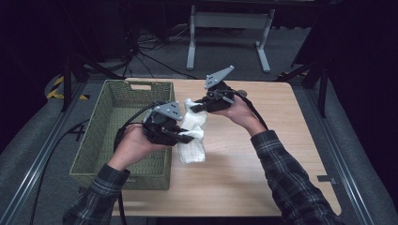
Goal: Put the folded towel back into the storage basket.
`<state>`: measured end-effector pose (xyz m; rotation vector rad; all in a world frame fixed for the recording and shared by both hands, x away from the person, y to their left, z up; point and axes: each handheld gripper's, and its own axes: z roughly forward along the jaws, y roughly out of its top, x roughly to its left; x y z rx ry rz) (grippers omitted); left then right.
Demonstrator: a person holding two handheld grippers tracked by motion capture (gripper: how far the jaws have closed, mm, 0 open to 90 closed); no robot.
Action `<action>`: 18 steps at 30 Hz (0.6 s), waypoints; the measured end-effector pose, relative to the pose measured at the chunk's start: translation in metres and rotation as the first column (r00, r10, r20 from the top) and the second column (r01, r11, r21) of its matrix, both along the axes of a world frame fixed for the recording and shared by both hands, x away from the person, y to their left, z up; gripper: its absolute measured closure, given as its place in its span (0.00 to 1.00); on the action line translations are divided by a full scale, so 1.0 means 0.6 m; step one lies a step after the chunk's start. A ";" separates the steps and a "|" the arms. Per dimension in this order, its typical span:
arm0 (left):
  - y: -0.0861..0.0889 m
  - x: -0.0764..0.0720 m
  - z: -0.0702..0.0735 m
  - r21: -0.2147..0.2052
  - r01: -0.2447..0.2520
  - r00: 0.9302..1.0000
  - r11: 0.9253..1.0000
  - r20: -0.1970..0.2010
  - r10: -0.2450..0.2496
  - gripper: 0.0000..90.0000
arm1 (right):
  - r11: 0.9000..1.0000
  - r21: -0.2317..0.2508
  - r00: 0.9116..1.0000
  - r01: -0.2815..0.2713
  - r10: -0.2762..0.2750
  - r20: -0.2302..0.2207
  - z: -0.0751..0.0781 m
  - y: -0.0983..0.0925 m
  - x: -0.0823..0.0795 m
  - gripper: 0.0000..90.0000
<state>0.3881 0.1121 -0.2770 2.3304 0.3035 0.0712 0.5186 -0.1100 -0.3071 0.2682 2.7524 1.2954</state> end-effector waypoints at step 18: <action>0.162 -0.005 -0.041 -0.005 -0.137 0.990 0.991 -0.021 0.137 0.87 | 0.998 0.011 0.998 -0.067 0.067 0.008 -0.012 0.171 0.034 0.87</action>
